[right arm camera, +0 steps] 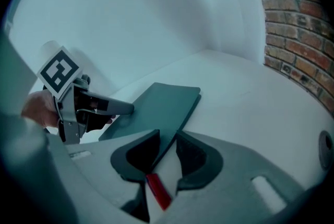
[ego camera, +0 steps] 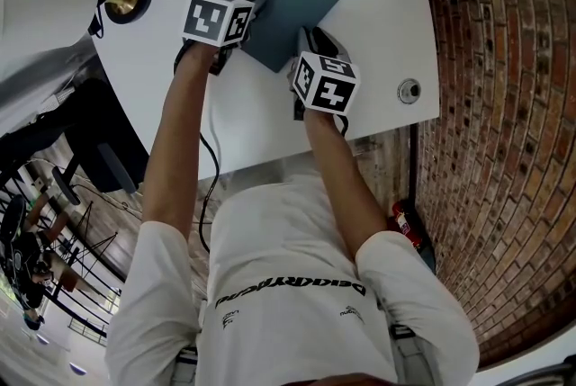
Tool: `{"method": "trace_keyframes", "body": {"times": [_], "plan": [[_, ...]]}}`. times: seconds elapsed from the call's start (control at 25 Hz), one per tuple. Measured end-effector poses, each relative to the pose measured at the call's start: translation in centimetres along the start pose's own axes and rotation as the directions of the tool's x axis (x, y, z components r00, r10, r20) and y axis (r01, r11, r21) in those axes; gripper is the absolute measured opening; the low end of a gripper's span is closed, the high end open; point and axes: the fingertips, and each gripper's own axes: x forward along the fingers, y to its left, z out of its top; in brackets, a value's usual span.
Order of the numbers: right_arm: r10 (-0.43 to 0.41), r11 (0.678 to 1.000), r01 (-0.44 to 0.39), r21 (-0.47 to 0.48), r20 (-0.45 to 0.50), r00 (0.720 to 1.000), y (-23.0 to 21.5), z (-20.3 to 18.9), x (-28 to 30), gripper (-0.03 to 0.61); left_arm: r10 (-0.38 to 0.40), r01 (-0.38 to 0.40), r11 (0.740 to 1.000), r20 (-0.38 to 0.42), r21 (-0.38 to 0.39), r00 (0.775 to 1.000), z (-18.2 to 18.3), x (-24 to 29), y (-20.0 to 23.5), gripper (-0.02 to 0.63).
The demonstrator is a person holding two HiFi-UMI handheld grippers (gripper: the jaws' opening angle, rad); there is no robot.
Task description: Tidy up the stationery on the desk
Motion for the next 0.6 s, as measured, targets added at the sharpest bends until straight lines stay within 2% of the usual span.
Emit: {"method": "trace_keyframes", "body": {"times": [0.32,0.6], "plan": [[0.013,1.0,-0.014,-0.021,-0.024,1.0,0.2,0.1,0.0,0.083,0.019,-0.019,0.998,-0.001,-0.058,1.0,-0.8,-0.5,0.0,0.147],[0.071,0.99,-0.079,-0.114,-0.071,0.995,2.0,-0.5,0.4,0.083,0.059,-0.058,0.993,0.01,-0.104,0.998,-2.3,-1.9,1.2,0.146]]}}
